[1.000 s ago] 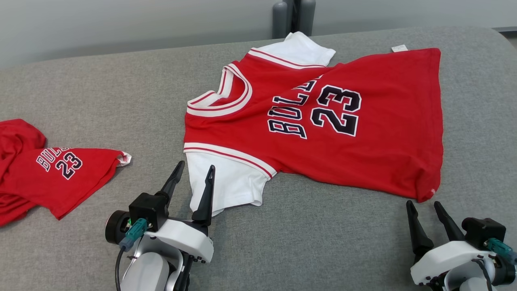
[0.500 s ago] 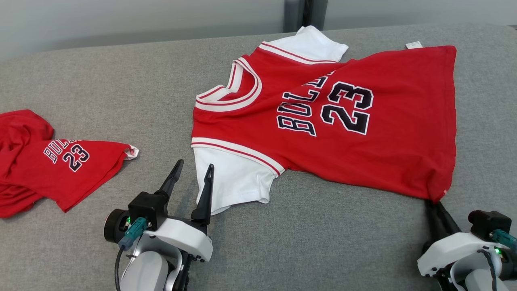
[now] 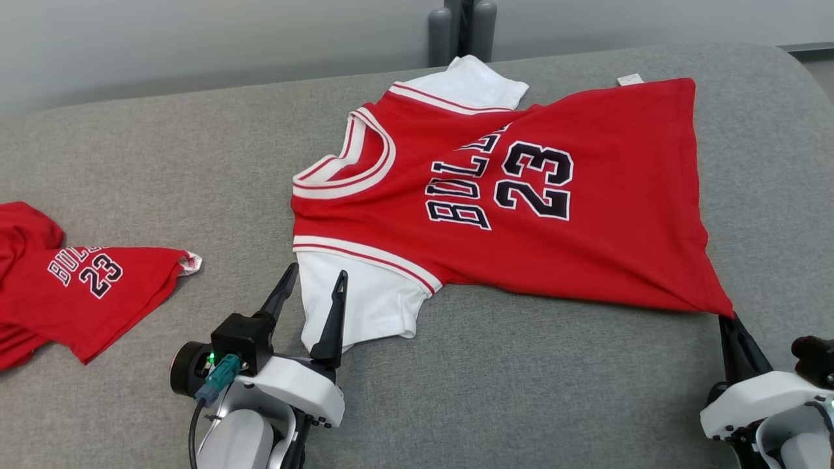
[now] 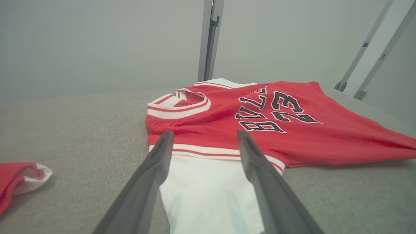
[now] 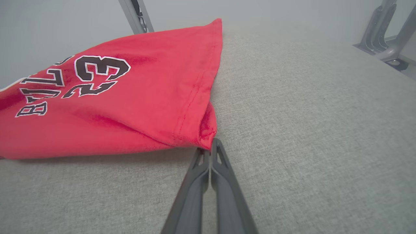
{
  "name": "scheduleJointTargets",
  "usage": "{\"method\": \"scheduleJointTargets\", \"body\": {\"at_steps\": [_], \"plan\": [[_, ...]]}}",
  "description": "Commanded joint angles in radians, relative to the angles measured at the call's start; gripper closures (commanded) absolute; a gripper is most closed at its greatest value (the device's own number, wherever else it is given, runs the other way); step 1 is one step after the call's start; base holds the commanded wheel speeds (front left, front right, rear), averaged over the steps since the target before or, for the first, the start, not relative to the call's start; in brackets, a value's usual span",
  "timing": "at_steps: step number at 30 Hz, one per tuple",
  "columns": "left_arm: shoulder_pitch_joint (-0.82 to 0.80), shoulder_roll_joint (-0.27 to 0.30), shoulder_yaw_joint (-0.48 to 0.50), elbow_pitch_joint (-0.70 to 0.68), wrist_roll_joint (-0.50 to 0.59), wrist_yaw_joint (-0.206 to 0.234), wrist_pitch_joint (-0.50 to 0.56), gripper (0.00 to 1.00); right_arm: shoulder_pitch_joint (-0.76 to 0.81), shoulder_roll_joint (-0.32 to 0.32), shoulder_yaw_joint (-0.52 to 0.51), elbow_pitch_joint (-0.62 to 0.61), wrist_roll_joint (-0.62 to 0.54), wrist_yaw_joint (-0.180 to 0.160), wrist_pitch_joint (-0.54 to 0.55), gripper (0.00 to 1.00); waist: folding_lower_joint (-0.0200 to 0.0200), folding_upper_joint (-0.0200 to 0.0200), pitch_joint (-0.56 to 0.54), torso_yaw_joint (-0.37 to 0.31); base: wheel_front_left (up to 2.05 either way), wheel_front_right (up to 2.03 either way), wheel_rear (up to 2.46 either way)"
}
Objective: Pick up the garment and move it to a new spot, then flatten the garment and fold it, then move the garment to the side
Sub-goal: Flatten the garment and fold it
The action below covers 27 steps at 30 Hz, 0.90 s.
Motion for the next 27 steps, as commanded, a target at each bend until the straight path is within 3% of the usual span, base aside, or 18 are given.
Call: {"method": "scheduleJointTargets", "body": {"at_steps": [1,2,3,4,12,27], "plan": [[0.004,0.004,0.0,0.003,0.002,-0.002,-0.004,0.0,0.013,-0.013,-0.003,-0.012,0.023,-0.001,0.015,1.0,0.0,0.0,-0.005,-0.007,0.0,0.0,0.0],[0.005,0.004,-0.001,0.004,0.001,-0.001,-0.004,0.0,0.017,-0.017,-0.007,-0.021,0.039,-0.001,0.032,0.99,0.0,0.0,-0.007,-0.01,0.0,0.0,0.0],[0.005,0.004,-0.002,0.004,0.0,0.0,-0.004,0.0,0.021,-0.02,-0.008,-0.033,0.058,-0.001,0.048,0.68,0.0,0.0,-0.008,-0.013,0.0,0.0,0.0],[0.005,0.004,-0.003,0.005,0.0,0.001,-0.004,0.0,0.024,-0.02,-0.019,-0.042,0.085,-0.001,0.063,0.0,0.0,0.0,-0.009,-0.015,0.0,0.0,0.0],[-0.003,0.004,-0.011,0.009,-0.001,0.0,-0.004,0.0,0.043,-0.036,-0.098,-0.08,0.119,-0.001,0.131,0.0,0.0,0.0,-0.009,-0.017,0.0,0.0,0.0],[0.016,0.004,-0.008,0.029,-0.011,0.017,-0.004,0.0,0.05,0.019,-0.084,-0.23,0.038,-0.001,0.03,0.0,0.0,0.0,-0.017,0.024,0.0,0.0,0.0]]}}
